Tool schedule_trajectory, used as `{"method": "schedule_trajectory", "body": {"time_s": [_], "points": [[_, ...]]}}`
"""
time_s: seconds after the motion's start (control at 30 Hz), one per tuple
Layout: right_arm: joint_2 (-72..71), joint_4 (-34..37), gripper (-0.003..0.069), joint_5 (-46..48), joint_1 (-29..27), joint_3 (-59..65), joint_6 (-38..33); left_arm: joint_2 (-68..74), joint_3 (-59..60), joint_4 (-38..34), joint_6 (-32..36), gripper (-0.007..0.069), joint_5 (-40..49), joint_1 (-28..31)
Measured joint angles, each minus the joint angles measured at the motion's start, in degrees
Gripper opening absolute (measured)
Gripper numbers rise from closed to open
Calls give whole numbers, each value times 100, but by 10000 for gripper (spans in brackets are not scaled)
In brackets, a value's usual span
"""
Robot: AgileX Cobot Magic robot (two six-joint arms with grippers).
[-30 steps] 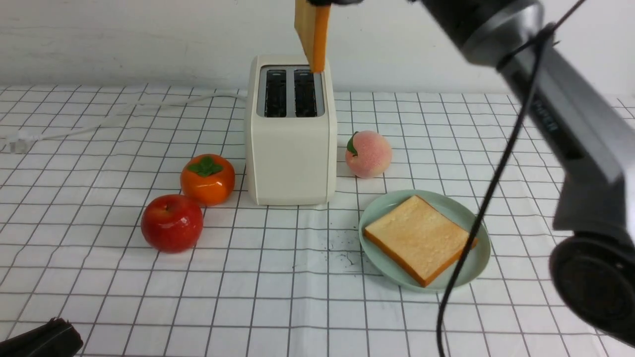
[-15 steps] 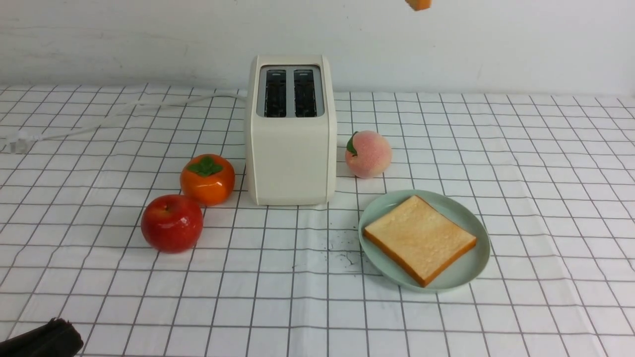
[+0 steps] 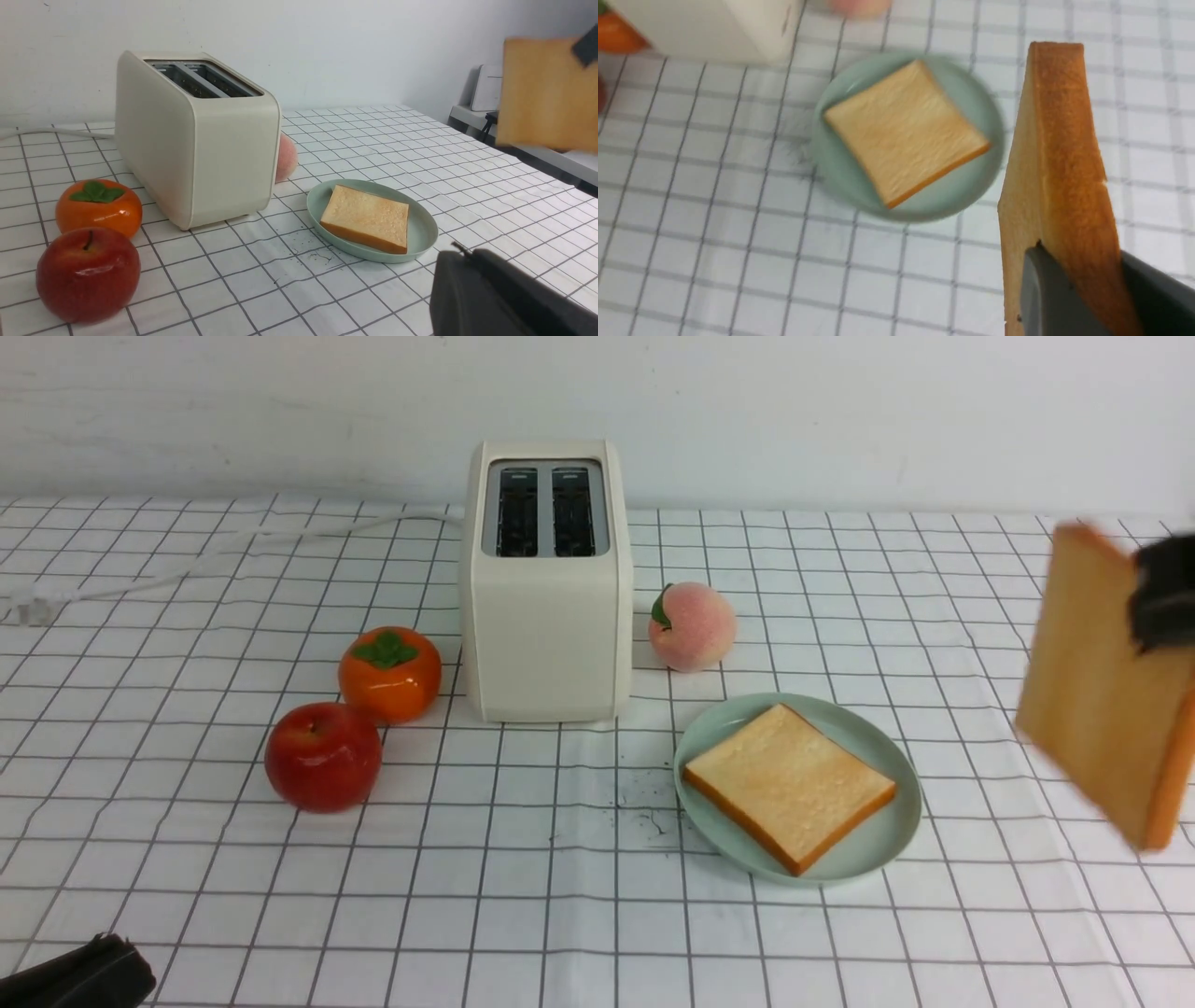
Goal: Take toasted bread from bread machine on white checkered table place on plate.
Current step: 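Place the held slice of bread on top of the slice on the plate with the right gripper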
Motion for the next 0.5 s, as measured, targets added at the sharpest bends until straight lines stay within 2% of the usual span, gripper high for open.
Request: {"method": "schedule_trajectory", "body": {"time_s": [0.1,0.13,0.17,0.2,0.23,0.3,0.33,0.37,0.43,0.47,0.5], "points": [[423,1486,125,-53,-353,318,-1199,0,0,0,0,6,0,0],[456,1486,125,-53,-379,318,-1292,0,0,0,0,6,0,0],[728,2311,125,-117,-606,354,-2074,0,0,0,0,8,0,0],[811,2557,125,-135,-679,358,-2321,0,0,0,0,8,0,0],[1005,3093,125,-182,-837,355,-2887,0,0,0,0,8,0,0],[1272,3701,125,-250,-978,355,-3578,0,0,0,0,11,0,0],[1303,3765,125,-259,-990,355,-3651,0,0,0,0,11,0,0],[1566,4361,125,-303,-1043,355,-4250,0,0,0,0,14,0,0],[1806,4754,125,-366,-1056,355,-4755,0,0,0,0,15,0,0],[2041,5245,125,-463,-1056,355,-5293,0,0,0,0,17,0,0],[2203,5470,125,-525,-1056,355,-5533,0,0,0,0,17,0,0]]}}
